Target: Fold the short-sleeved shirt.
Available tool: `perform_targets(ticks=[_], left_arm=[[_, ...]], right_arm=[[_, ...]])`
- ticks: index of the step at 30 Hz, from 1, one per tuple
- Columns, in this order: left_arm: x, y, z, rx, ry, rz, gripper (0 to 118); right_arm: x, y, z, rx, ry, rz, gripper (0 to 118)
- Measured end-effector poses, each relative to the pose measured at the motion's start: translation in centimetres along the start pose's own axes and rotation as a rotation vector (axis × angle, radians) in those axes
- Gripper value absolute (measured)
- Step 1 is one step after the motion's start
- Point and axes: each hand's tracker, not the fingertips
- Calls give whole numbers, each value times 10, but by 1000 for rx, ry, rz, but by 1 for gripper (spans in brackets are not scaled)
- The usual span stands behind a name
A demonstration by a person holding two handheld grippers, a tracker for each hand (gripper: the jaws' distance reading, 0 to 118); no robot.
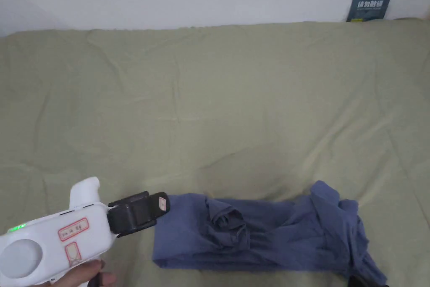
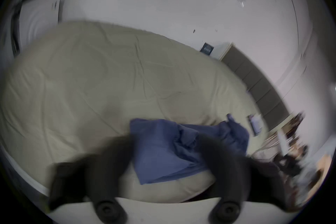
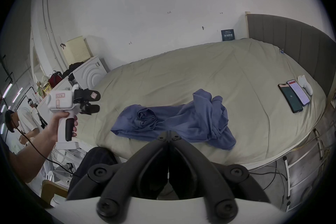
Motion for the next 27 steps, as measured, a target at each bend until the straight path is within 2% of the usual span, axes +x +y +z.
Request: perform_targets(ticks=[4, 7, 10, 11, 12, 13, 14, 16, 17, 18, 19, 20, 21, 22, 23, 24, 26, 27], left_arm=[[-75, 2, -26, -145, -117, 292, 118], [-121, -13, -55, -295, -121, 432, 118], [-125, -15, -66, -222, -460, 422, 118], [-143, -14, -84, -349, -509, 554, 118], [-141, -21, -97, -399, -552, 600, 118], [-133, -25, -107, -422, -587, 584, 118], [-126, -25, -116, -425, -579, 486, 118], [-115, -23, -131, -427, -566, 448, 118], [-112, -21, -133, -433, -541, 418, 114], [-111, -19, -132, -443, -522, 385, 100], [-94, -18, -132, -442, -486, 368, 40], [-95, -17, -129, -424, -407, 366, 40], [-96, -18, -131, -419, -316, 364, 19], [-100, -25, -134, -463, -134, 325, 7], [-111, -28, -135, -429, -158, 362, 7], [-102, -26, -129, -435, -316, 401, 7], [-89, -21, -114, -389, -171, 339, 7], [-90, -16, -106, -357, -161, 290, 7]], right_arm=[[-1, -2, -1, -16, -16, -5, 0], [0, -3, -6, -50, -47, 4, 0], [1, 0, -10, -67, -59, -1, 0], [0, 1, -12, -73, -62, -1, 0], [0, 2, -15, -80, -62, -3, 0], [-1, 3, -19, -89, -62, -5, 0], [-3, 4, -23, -96, -62, -6, 0], [-7, 7, -28, -105, -63, -3, 0], [-8, 8, -29, -104, -61, -4, 0], [-10, 8, -30, -103, -55, -9, 0], [-12, 8, -31, -105, -48, -14, 0], [-14, 8, -33, -108, -46, -13, 0], [-16, 7, -34, -114, -45, -9, 0], [-18, 7, -36, -122, -43, -5, 0], [-19, 6, -37, -131, -37, -2, 0], [-21, 5, -38, -135, -33, 2, 0], [-25, 6, -36, -136, -31, 13, 0], [-26, 6, -34, -132, -28, 16, 0]])
